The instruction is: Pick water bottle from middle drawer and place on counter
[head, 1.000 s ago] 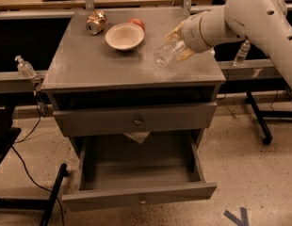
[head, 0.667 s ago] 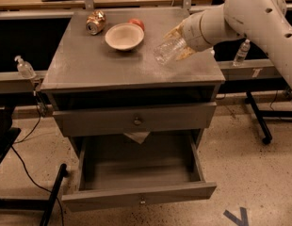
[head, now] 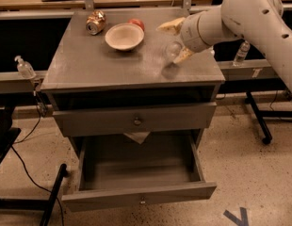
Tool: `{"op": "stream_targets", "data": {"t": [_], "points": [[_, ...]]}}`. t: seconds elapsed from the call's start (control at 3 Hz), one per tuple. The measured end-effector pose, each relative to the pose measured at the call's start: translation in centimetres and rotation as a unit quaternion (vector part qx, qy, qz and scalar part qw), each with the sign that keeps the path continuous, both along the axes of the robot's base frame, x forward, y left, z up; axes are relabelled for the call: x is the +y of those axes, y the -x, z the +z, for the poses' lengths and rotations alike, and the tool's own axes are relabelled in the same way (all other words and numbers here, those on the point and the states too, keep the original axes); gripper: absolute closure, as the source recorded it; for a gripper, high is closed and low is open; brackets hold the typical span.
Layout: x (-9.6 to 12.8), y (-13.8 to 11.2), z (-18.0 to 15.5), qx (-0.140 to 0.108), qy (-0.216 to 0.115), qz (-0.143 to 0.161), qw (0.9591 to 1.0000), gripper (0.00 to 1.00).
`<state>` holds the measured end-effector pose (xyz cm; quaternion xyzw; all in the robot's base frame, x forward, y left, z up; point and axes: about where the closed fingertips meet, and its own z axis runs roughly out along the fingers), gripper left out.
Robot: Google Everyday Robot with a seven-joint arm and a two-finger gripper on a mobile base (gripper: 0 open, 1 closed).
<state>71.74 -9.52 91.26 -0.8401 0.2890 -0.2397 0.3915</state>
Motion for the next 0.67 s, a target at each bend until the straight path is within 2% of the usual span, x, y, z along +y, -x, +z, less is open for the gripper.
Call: {"op": "stream_targets", "data": {"t": [0.33,0.67], "points": [[0.14,0.04,-0.06,-0.001,0.0,0.001,1.0,0.0],[0.16,0.18,0.07,-0.005,0.001,-0.001,1.0,0.0]]}}
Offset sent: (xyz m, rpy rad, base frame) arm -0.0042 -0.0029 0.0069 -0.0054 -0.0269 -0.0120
